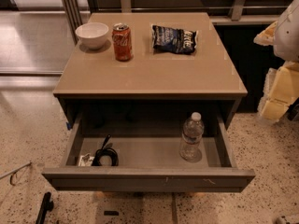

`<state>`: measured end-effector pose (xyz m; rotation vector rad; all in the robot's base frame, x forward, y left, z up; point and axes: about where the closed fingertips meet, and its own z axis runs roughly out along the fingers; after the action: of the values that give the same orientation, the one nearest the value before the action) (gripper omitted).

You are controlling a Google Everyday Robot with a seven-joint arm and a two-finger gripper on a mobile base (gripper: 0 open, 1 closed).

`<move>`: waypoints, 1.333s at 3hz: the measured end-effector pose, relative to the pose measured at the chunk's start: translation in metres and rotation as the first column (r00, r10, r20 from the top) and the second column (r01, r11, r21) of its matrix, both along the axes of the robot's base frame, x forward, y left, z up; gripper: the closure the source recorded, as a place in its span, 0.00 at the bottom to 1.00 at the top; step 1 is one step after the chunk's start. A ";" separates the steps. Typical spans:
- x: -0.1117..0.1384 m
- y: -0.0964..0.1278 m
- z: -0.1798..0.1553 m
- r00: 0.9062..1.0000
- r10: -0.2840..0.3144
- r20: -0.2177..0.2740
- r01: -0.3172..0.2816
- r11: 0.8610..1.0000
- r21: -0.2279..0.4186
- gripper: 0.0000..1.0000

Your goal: Pick water bottle from top drawer and place on counter

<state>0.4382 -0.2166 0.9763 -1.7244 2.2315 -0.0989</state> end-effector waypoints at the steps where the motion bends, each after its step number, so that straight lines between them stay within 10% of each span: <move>1: 0.000 0.000 0.000 1.000 0.000 0.000 0.000 1.000 0.000 0.00; 4: 0.010 -0.002 -0.012 0.999 -0.033 0.035 0.032 0.998 0.047 0.66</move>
Offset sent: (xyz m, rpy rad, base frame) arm 0.0000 0.0000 0.0000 0.0000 0.0000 0.0000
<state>0.4482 -0.2183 0.9646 -1.6498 2.2189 -0.0835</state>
